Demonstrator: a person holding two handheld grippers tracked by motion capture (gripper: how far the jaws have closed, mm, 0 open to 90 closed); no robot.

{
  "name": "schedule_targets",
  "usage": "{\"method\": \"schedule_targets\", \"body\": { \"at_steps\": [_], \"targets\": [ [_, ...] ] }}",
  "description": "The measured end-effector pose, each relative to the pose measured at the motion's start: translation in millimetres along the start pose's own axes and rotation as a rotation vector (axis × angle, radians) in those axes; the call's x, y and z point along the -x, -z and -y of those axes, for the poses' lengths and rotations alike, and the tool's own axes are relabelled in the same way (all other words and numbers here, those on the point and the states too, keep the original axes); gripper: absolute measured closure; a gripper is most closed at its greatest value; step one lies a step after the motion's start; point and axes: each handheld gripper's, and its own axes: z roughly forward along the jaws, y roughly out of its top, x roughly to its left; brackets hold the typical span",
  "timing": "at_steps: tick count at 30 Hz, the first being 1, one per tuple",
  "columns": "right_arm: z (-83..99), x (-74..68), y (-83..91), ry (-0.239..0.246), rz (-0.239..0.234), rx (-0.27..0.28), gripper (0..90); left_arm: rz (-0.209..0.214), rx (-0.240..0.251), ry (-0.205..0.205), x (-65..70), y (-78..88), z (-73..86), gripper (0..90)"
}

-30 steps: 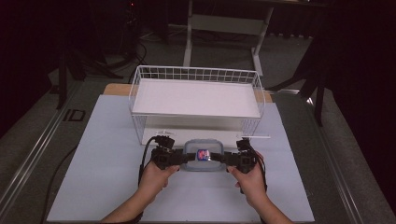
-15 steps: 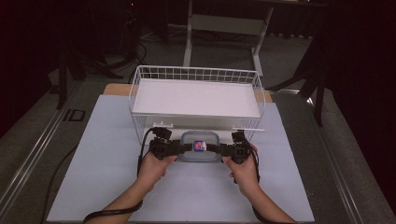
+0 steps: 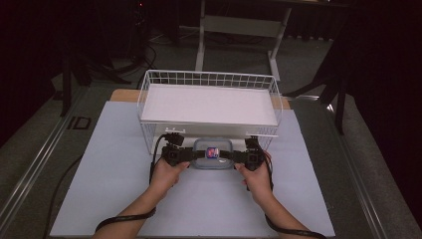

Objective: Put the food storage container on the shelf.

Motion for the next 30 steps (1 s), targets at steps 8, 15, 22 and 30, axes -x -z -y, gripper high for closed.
{"method": "schedule_targets", "body": {
  "at_steps": [8, 15, 22, 30],
  "targets": [
    [-1.8, 6.6, -9.7, -0.008, 0.002, 0.015, 39.8, -0.004, 0.022, 0.006, -7.3, -4.9, -2.4, 45.3],
    [-4.0, 7.1, -11.3, 0.01, 0.01, 0.042, 38.0, 0.016, 0.056, -0.045, -12.2, -6.1, -3.8, 44.9],
    [-5.9, 4.3, -15.0, 0.049, 0.034, 0.052, 32.9, 0.04, 0.084, -0.082, -17.2, -9.2, -3.3, 42.4],
    [-7.5, 4.0, -16.7, 0.07, 0.043, 0.057, 31.3, -0.019, 0.147, -0.206, -12.6, -9.8, -3.2, 40.5]
  ]
}}
